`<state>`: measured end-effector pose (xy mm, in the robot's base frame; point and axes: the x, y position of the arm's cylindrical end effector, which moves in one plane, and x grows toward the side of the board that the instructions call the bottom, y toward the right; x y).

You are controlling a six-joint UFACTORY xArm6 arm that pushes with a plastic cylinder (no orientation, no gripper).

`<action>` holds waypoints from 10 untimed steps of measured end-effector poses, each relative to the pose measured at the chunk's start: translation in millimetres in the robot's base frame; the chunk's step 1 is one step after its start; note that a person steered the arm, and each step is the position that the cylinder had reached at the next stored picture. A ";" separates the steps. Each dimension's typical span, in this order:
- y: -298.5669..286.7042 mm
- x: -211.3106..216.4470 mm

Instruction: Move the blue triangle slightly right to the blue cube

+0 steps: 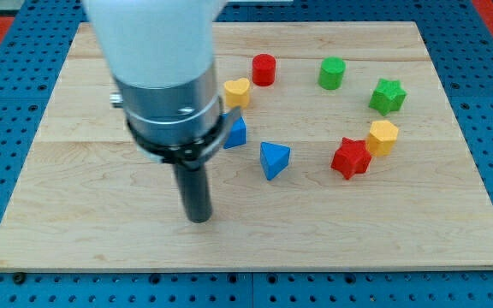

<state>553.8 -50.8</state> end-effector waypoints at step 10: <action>68.4 -72.2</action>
